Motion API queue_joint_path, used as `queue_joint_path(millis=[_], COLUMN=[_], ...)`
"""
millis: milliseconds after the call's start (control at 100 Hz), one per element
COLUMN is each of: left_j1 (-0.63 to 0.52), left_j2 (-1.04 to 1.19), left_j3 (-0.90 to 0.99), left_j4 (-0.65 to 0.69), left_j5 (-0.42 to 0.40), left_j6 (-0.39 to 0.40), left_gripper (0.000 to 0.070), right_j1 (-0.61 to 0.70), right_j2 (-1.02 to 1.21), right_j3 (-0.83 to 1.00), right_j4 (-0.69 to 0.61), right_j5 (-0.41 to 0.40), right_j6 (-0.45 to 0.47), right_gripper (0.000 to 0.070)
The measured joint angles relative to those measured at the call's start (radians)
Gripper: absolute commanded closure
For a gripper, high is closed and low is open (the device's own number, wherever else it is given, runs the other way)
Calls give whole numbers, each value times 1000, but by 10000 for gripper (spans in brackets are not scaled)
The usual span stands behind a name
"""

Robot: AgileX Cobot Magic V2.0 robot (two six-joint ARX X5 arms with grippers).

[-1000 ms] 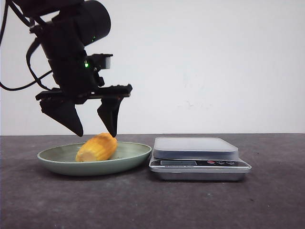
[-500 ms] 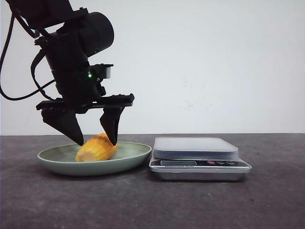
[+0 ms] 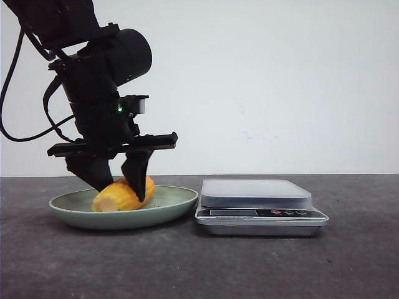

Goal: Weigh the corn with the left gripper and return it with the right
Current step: 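Lower the open left gripper over the yellow corn cob on the plate, then close the left gripper on the corn cob and lift it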

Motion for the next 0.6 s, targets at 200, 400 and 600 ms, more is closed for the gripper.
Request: queue_joint_path(millis=[200, 400, 600], left_j1=[0, -1, -14], left_j2=[-2, -79, -267], left_j3=[0, 0, 10], left_j4=[-10, -62, -101], left_j5=[0, 41, 92], left_j6=[0, 7, 8], left_gripper=[700, 700, 696], right_j1=[0, 0, 0], right_j2=[0, 0, 0], right_j3=[0, 0, 0], right_j4=[-3, -3, -3], right_j5=[0, 0, 0], right_j6=[0, 0, 0], right_gripper=[149, 149, 149])
